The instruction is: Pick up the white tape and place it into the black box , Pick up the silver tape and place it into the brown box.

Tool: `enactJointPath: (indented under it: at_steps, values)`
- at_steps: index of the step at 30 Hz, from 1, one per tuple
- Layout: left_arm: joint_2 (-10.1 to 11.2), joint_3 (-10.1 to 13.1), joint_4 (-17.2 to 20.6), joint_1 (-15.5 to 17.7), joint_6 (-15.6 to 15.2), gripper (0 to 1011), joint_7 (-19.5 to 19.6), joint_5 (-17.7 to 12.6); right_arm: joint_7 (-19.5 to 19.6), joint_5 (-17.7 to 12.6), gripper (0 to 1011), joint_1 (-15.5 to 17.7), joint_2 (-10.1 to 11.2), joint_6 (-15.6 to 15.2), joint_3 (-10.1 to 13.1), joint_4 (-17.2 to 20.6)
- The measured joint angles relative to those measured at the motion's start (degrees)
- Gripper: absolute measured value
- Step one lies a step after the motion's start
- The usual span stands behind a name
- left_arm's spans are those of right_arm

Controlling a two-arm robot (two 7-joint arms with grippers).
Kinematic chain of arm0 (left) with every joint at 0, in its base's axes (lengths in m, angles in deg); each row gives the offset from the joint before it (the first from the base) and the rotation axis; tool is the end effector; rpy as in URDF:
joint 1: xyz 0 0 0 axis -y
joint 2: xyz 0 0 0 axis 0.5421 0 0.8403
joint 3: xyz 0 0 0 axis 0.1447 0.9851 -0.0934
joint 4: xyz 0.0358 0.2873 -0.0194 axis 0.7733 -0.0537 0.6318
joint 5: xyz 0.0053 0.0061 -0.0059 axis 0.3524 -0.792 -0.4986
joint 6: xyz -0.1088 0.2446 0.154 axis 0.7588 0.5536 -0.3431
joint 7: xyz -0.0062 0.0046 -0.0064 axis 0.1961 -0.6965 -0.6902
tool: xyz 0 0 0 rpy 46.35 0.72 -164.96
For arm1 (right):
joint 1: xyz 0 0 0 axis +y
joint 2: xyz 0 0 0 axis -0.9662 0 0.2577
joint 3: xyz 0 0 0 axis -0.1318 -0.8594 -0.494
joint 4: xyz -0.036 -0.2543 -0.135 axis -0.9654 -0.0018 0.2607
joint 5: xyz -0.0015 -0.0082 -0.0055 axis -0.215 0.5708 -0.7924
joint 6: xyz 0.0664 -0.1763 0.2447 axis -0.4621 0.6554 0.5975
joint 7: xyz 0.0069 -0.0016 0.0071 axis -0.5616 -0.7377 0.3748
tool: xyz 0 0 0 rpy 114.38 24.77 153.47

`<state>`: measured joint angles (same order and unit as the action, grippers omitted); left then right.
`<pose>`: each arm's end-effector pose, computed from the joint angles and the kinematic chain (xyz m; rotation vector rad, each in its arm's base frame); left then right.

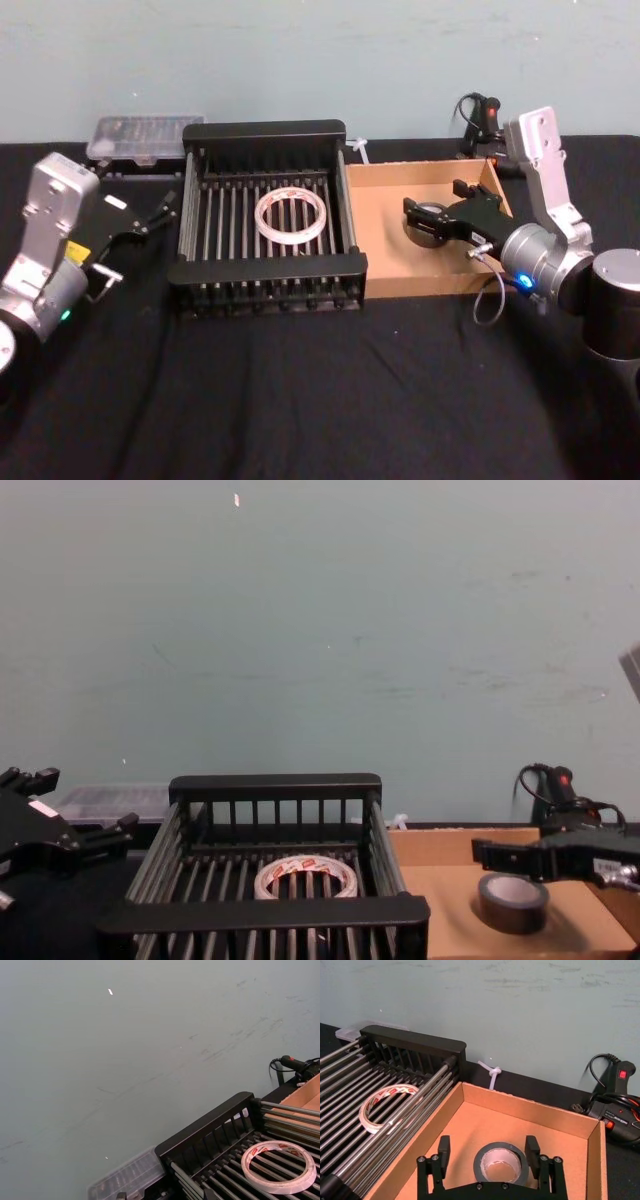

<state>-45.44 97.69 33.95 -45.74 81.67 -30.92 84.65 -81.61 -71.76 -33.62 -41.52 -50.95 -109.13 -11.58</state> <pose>0.3581 0.0825 -0.3023 0.3045 -0.2850 1.2479 0.4084 -0.0186 -0.2853 -0.2615 0.1759 -1.0899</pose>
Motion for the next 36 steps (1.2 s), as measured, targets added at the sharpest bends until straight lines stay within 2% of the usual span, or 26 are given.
enactJointPath:
  at_steps: [4, 10, 19, 23, 26, 36]
  values:
    - [0.0, 0.0, 0.0, 0.0, 0.0, 1001, 0.0, 0.0, 0.6, 0.8, 1003, 0.9, -0.3, -0.2, 0.4, 1.3]
    - [0.0, 0.0, 0.0, 0.0, 0.0, 1001, 0.0, 0.0, 3.1, 3.4, 1002, 3.7, -0.3, 0.7, 1.3, 5.1]
    - [0.0, 0.0, 0.0, 0.0, 0.0, 1001, 0.0, 0.0, 4.2, 4.3, 1002, 7.6, -0.7, 2.8, 3.4, 8.7]
    - [0.0, 0.0, 0.0, 0.0, 0.0, 1001, 0.0, 0.0, 4.8, 4.8, 1002, 8.9, -1.3, 4.2, 3.9, 9.4]
    - [0.0, 0.0, 0.0, 0.0, 0.0, 1001, 0.0, 0.0, 6.0, 6.1, 1002, 10.1, -2.5, 6.5, 4.0, 9.4]
    - [0.0, 0.0, 0.0, 0.0, 0.0, 1001, 0.0, 0.0, 8.4, 8.9, 1002, 11.4, -5.5, 11.2, 4.4, 8.3]
